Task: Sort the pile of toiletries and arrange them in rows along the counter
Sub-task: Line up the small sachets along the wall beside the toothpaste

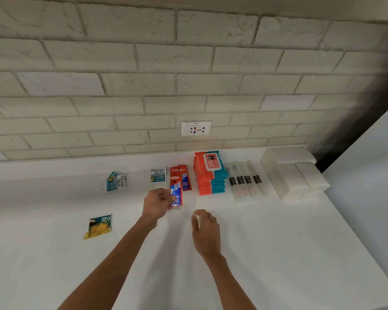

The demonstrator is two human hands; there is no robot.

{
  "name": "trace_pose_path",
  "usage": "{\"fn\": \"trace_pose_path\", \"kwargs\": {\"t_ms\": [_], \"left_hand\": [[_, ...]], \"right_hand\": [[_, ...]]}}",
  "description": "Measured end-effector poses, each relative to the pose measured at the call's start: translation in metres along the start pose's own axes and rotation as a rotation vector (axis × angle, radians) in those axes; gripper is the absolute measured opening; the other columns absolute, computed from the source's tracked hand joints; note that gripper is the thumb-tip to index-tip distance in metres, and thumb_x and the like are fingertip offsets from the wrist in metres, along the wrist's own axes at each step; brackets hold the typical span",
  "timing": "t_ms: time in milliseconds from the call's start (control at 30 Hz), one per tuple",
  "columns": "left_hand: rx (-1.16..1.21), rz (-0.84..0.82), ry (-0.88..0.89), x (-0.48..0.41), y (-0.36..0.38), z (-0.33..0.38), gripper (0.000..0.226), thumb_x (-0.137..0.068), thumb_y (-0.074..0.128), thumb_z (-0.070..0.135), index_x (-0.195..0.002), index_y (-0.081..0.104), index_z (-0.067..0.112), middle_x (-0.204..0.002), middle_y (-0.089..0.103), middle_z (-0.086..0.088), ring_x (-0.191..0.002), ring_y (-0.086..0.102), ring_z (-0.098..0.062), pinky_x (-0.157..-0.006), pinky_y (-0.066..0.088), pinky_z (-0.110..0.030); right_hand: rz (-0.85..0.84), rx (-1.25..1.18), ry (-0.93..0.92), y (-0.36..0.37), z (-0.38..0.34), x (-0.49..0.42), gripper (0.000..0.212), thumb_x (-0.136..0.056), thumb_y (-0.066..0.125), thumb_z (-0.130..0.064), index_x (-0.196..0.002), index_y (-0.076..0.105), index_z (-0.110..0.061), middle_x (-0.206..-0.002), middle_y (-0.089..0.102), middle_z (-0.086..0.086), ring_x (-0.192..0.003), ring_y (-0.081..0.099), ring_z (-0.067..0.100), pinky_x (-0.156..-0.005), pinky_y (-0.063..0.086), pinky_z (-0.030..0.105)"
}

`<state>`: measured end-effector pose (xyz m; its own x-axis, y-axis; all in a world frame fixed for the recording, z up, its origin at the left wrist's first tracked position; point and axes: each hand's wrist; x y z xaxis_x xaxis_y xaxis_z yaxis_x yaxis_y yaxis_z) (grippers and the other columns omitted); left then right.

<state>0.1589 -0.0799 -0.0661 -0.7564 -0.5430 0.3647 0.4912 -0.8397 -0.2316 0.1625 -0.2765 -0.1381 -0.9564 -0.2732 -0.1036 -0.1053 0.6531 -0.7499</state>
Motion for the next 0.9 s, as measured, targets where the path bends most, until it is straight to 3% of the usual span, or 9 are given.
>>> {"fn": "trace_pose_path", "kwargs": {"t_ms": [100, 200, 267, 367, 500, 633, 900], "left_hand": [[-0.056, 0.042, -0.011, -0.023, 0.01, 0.004, 0.024, -0.086, 0.082, 0.012, -0.107, 0.07, 0.011, -0.102, 0.076, -0.011, -0.086, 0.075, -0.024, -0.084, 0.064, -0.042], [-0.111, 0.067, -0.007, -0.042, 0.021, 0.011, 0.022, -0.088, 0.078, 0.008, -0.109, 0.072, 0.009, -0.106, 0.074, -0.011, -0.085, 0.073, -0.023, -0.073, 0.063, -0.033], [-0.174, 0.074, 0.005, -0.056, 0.029, 0.016, 0.02, -0.09, 0.074, 0.007, -0.111, 0.072, 0.007, -0.107, 0.073, -0.011, -0.088, 0.073, -0.024, -0.066, 0.06, -0.027], [-0.215, 0.084, 0.018, -0.071, 0.039, 0.021, 0.009, -0.091, 0.072, 0.001, -0.094, 0.07, 0.009, -0.103, 0.071, -0.012, -0.092, 0.071, -0.027, -0.077, 0.064, -0.039], [-0.259, 0.07, -0.009, -0.091, 0.051, 0.027, 0.022, -0.089, 0.069, -0.006, -0.077, 0.065, 0.012, -0.079, 0.065, -0.004, -0.084, 0.069, -0.027, -0.081, 0.063, -0.047], [-0.27, 0.06, -0.053, -0.114, 0.055, 0.023, 0.006, -0.084, 0.068, -0.009, -0.086, 0.072, -0.005, -0.084, 0.072, -0.014, -0.089, 0.075, -0.034, -0.077, 0.063, -0.056], [-0.473, 0.094, -0.038, -0.126, 0.065, 0.015, 0.003, -0.085, 0.07, -0.001, -0.087, 0.068, -0.001, -0.085, 0.072, -0.014, -0.078, 0.07, -0.026, -0.061, 0.06, -0.038]], "right_hand": [[0.006, 0.243, -0.156, 0.008, 0.039, 0.005, 0.035, -0.109, 0.051, -0.034, -0.14, 0.063, -0.023, -0.146, 0.062, -0.004, -0.138, 0.056, 0.017, -0.118, 0.045, 0.038], [-0.024, 0.31, -0.216, 0.006, 0.05, 0.009, 0.045, -0.111, 0.039, -0.038, -0.15, 0.056, -0.024, -0.158, 0.051, -0.006, -0.149, 0.043, 0.013, -0.125, 0.037, 0.04], [-0.028, 0.319, -0.225, 0.003, 0.049, 0.01, 0.045, -0.111, 0.04, -0.038, -0.151, 0.055, -0.024, -0.158, 0.052, -0.005, -0.149, 0.044, 0.014, -0.126, 0.036, 0.039], [-0.044, 0.302, -0.24, 0.0, 0.045, 0.011, 0.043, -0.109, 0.044, -0.036, -0.149, 0.057, -0.024, -0.156, 0.054, -0.005, -0.147, 0.047, 0.015, -0.125, 0.036, 0.038], [-0.056, 0.208, -0.24, -0.002, 0.046, 0.01, 0.041, -0.106, 0.05, -0.033, -0.144, 0.06, -0.024, -0.152, 0.057, -0.005, -0.143, 0.048, 0.014, -0.125, 0.032, 0.035], [-0.079, 0.151, -0.228, -0.003, 0.046, 0.011, 0.04, -0.105, 0.051, -0.034, -0.141, 0.062, -0.024, -0.15, 0.059, -0.004, -0.142, 0.05, 0.015, -0.123, 0.028, 0.035], [-0.084, 0.131, -0.242, -0.004, 0.048, 0.009, 0.04, -0.105, 0.049, -0.034, -0.142, 0.062, -0.026, -0.15, 0.058, -0.005, -0.143, 0.049, 0.016, -0.123, 0.036, 0.039]]}}
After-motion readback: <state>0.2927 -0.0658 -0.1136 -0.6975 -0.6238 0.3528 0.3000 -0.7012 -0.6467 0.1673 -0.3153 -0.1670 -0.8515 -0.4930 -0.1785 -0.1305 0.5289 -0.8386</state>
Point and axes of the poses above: each hand's wrist, its own x-axis away from the middle knuckle, its own y-axis out of the palm, z = x × y
